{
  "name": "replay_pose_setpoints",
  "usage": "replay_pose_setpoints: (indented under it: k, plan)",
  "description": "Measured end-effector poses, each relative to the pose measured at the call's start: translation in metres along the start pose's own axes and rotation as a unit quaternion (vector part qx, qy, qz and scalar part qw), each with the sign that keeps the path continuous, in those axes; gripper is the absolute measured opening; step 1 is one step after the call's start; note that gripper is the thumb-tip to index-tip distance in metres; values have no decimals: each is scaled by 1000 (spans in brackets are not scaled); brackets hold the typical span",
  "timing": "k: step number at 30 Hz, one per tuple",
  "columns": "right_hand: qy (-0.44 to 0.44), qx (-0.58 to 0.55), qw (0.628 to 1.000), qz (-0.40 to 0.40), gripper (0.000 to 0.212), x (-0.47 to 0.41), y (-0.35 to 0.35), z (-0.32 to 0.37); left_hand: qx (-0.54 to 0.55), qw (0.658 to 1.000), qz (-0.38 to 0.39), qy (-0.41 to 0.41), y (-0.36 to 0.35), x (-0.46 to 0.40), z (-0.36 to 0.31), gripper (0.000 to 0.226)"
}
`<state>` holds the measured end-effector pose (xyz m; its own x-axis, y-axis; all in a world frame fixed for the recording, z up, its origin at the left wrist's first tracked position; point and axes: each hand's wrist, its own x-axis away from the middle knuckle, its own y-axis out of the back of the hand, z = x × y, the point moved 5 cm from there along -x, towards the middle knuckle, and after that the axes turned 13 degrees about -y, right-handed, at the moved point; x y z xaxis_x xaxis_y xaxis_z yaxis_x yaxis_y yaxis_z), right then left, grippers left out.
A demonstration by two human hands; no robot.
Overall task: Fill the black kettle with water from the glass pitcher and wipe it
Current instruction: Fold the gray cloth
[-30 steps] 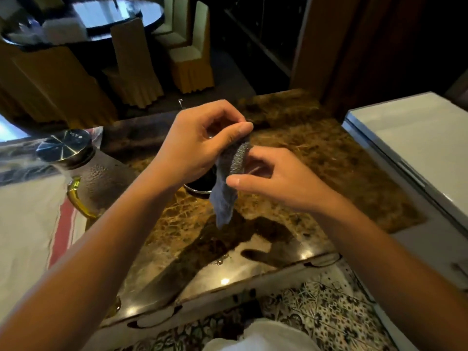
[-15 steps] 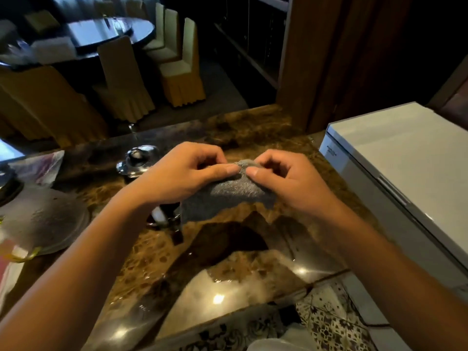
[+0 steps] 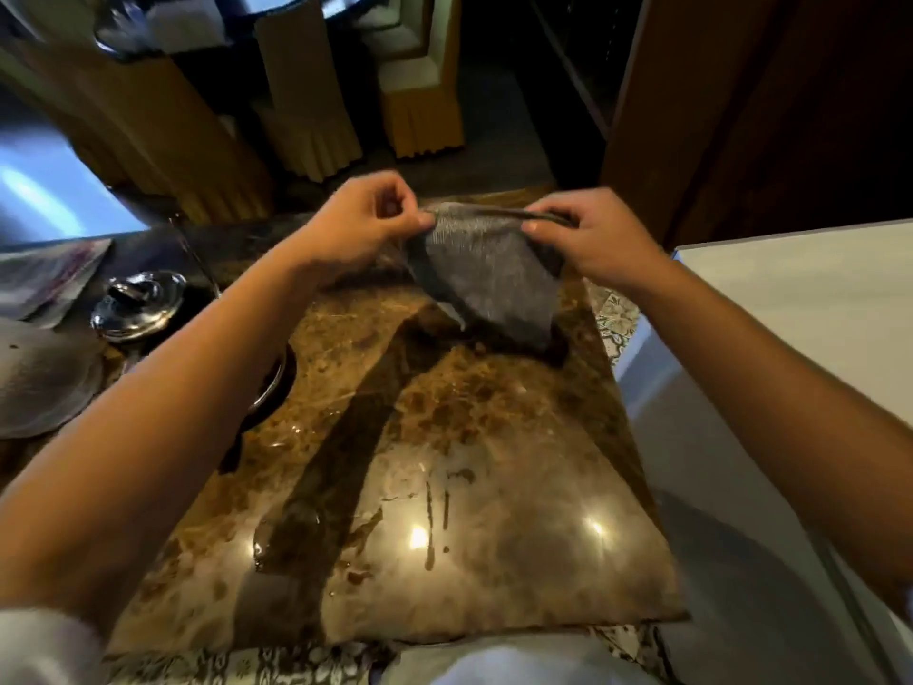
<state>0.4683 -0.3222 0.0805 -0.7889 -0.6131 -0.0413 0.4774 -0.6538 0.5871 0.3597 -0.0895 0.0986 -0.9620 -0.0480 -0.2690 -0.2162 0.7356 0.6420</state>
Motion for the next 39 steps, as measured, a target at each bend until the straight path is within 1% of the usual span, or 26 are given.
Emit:
replay_pose_setpoints:
  k: [2,4,5,7,8,9,12,16,17,18,20,21,23,25,26,28,30,32,34,36,37,39]
  plan:
    - [7,38,998,-52,21,-21,11,2,-91,996,15,-18,6,-21,2,13]
    - [23,64,994,-87,25,-31,15,4,-189,981,35,-15,13,-29,3,25]
    - [27,76,993,-81,27,-36,18,-1,-224,974,30,-16,13,-31,2,29]
    - [31,120,991,-45,28,-35,9,-14,-298,954,24,-30,9,-25,1,28]
    - [28,144,989,-21,28,-32,1,-27,-336,940,41,-33,-2,-19,6,26]
    - [27,163,986,-2,28,-27,-7,-41,-352,933,61,-31,-15,-10,12,23]
    - [28,201,978,43,26,1,-31,-73,-352,928,120,-13,-52,35,32,20]
    - [36,254,961,107,36,57,-60,-101,-337,921,179,-74,-90,94,47,14]
    - [35,270,955,116,39,68,-66,-106,-326,923,190,-75,-95,108,52,16]
    - [35,281,952,117,41,76,-68,-108,-310,928,192,-72,-96,119,54,24]
    - [34,282,953,103,41,83,-65,-103,-282,939,192,-40,-95,130,56,46]
    - [34,268,959,90,40,83,-65,-98,-272,945,181,-27,-93,132,56,54]
    - [32,241,969,48,38,75,-67,-88,-276,952,128,-21,-91,125,52,58]
    - [24,253,967,15,40,57,-79,-80,-298,950,91,-10,-97,110,51,59]
    - [16,275,961,12,44,47,-88,-77,-311,946,95,2,-104,103,51,65]
    - [-11,320,947,20,55,25,-105,-80,-329,931,152,37,-122,89,59,86]
    - [-48,333,942,3,58,6,-113,-86,-337,916,208,69,-135,86,72,101]
    - [-84,303,948,-47,52,-10,-108,-94,-330,910,238,78,-136,87,80,106]
    - [-137,238,956,-106,40,-23,-92,-99,-338,905,251,68,-129,89,81,110]
    - [-190,210,950,-132,35,-32,-78,-104,-341,899,268,66,-126,90,82,114]
    - [-191,217,948,-131,36,-32,-73,-105,-345,896,272,63,-127,90,82,115]
    - [-135,241,956,-100,40,-26,-81,-95,-350,894,272,67,-126,91,84,119]
